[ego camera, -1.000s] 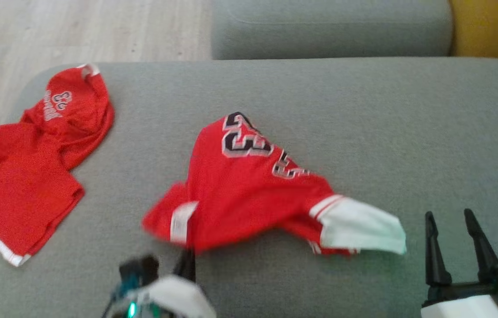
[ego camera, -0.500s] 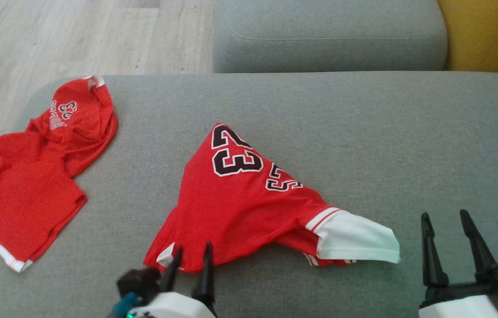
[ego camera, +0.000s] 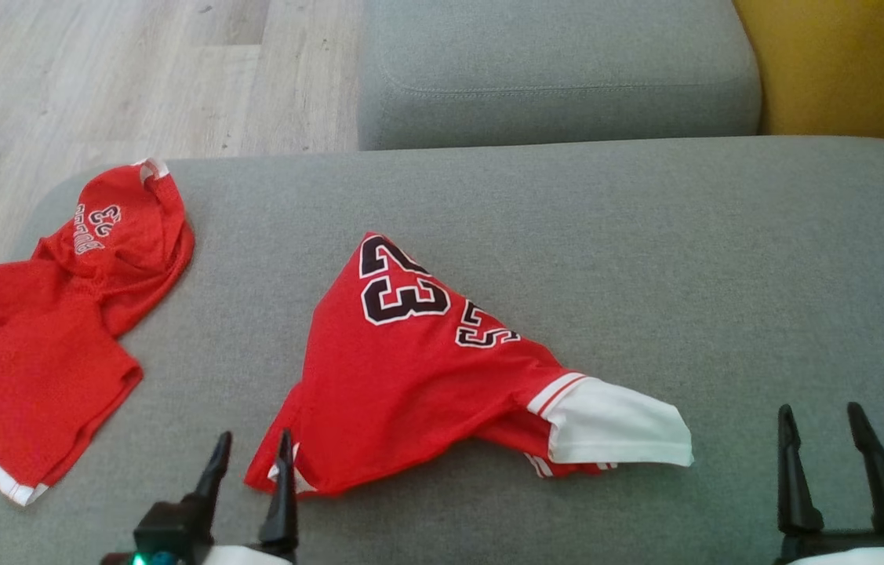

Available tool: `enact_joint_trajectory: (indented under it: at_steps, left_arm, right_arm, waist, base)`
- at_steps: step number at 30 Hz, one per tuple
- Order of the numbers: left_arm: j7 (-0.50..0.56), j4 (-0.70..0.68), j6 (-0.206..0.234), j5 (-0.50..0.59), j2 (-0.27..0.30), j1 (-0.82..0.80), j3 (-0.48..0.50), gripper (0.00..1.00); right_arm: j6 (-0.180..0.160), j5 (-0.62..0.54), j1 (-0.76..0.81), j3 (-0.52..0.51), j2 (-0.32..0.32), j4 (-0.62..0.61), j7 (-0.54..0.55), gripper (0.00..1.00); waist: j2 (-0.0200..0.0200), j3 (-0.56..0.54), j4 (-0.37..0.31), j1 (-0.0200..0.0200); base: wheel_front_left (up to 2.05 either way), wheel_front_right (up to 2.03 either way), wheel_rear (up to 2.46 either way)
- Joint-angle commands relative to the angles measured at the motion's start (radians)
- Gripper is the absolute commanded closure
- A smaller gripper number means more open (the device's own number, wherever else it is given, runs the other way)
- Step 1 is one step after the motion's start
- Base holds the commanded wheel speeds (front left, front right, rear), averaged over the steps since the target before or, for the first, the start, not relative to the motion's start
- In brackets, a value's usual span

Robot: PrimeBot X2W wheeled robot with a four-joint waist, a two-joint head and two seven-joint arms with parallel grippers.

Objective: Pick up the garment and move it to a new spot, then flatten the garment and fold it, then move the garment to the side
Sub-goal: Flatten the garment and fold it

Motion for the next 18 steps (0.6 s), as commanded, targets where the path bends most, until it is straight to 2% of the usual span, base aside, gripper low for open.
enact_joint_trajectory:
  at_steps: [1, 11, 18]
  left_arm:
    - [-0.012, -0.027, -0.004, 0.015, -0.002, -0.042, 0.046, 0.00]
    - [-0.012, 0.020, -0.068, 0.114, -0.022, -0.046, 0.146, 0.00]
    - [-0.012, 0.057, -0.088, 0.145, -0.034, -0.056, 0.192, 0.00]
  right_arm:
    - [0.008, -0.002, -0.029, 0.015, -0.009, -0.029, -0.011, 0.00]
    - [0.008, 0.009, -0.023, 0.035, -0.009, 0.020, -0.011, 0.00]
    - [0.008, 0.012, -0.049, 0.073, -0.009, 0.080, -0.011, 0.00]
  waist:
    - [0.0000, -0.001, 0.002, 0.0000]
    - [0.0000, -0.002, 0.041, 0.0000]
    - [0.0000, 0.005, 0.051, 0.0000]
  base:
    - [0.00, 0.00, 0.00]
    - [0.00, 0.00, 0.00]
    - [0.00, 0.00, 0.00]
